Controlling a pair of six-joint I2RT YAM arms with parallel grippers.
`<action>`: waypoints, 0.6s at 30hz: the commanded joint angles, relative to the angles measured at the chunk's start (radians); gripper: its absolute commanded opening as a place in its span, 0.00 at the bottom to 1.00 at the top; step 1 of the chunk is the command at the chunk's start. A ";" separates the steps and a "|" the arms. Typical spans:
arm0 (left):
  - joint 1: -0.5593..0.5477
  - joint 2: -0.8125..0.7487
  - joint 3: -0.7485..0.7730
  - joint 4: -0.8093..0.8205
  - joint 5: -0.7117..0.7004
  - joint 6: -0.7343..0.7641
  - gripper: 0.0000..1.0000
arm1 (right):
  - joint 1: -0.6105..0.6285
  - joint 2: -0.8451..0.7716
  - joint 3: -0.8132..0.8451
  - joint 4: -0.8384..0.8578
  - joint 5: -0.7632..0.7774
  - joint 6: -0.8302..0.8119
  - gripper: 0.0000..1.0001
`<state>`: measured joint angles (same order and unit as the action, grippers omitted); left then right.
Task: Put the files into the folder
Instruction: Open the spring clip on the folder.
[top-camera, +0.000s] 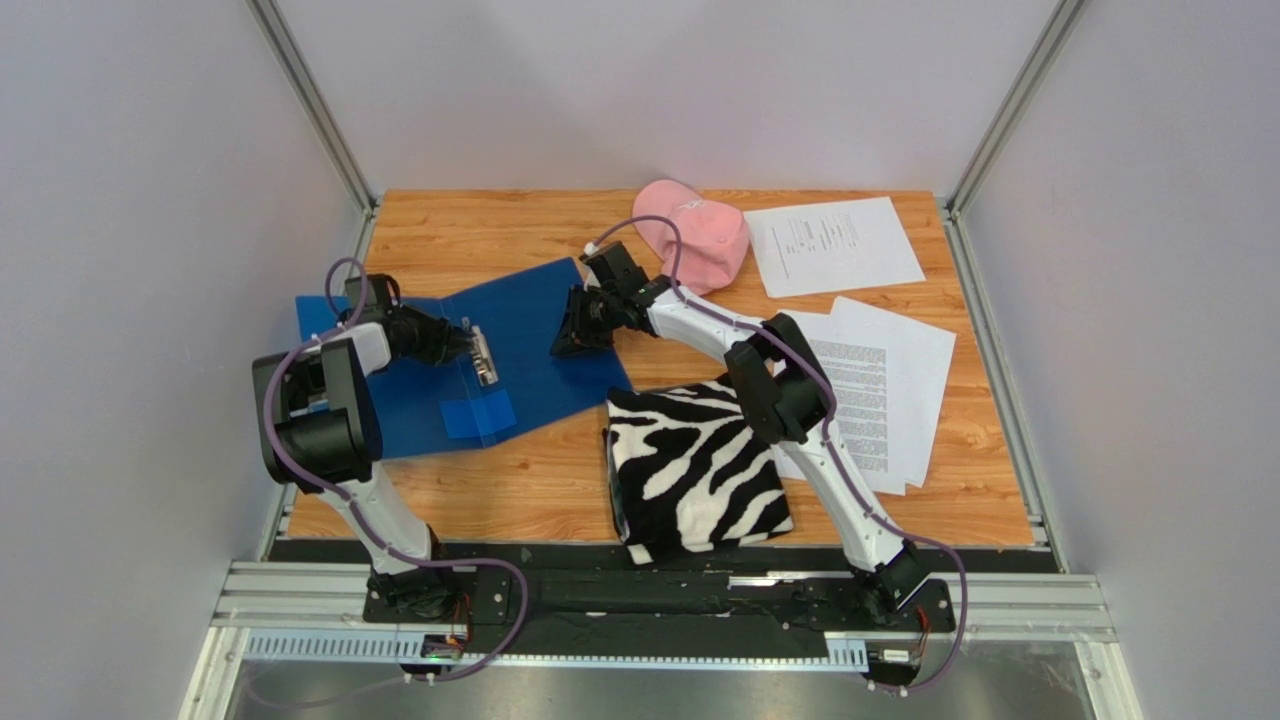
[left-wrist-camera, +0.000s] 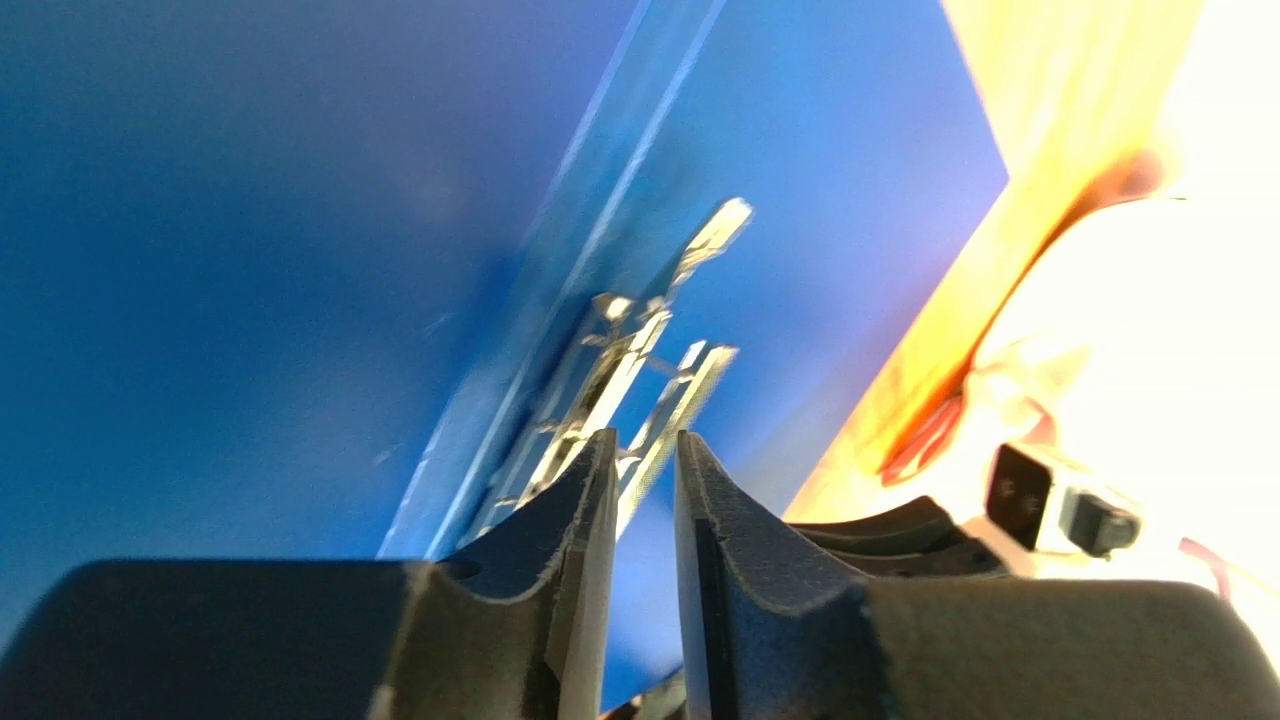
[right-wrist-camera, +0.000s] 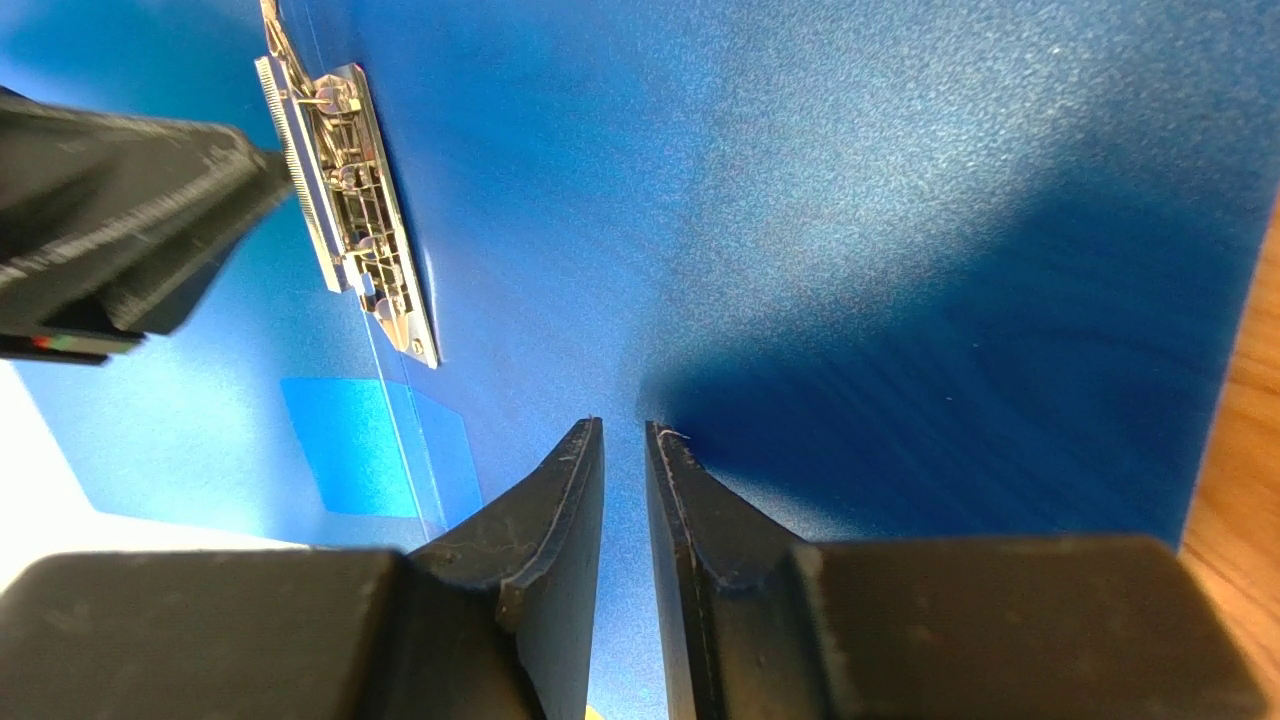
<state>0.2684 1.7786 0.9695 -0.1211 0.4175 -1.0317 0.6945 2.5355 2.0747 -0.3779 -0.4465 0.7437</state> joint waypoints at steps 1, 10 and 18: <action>0.009 -0.004 0.047 0.034 0.015 -0.004 0.30 | 0.010 0.022 0.024 -0.046 0.026 -0.026 0.24; 0.015 0.022 0.081 0.044 0.023 0.007 0.49 | 0.011 0.035 0.056 -0.067 0.017 -0.043 0.24; -0.055 -0.217 0.207 -0.245 -0.082 0.278 0.70 | 0.014 0.012 0.200 -0.177 0.003 -0.182 0.57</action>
<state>0.2630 1.7241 1.0676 -0.2317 0.3790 -0.9207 0.7017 2.5515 2.1674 -0.4763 -0.4541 0.6674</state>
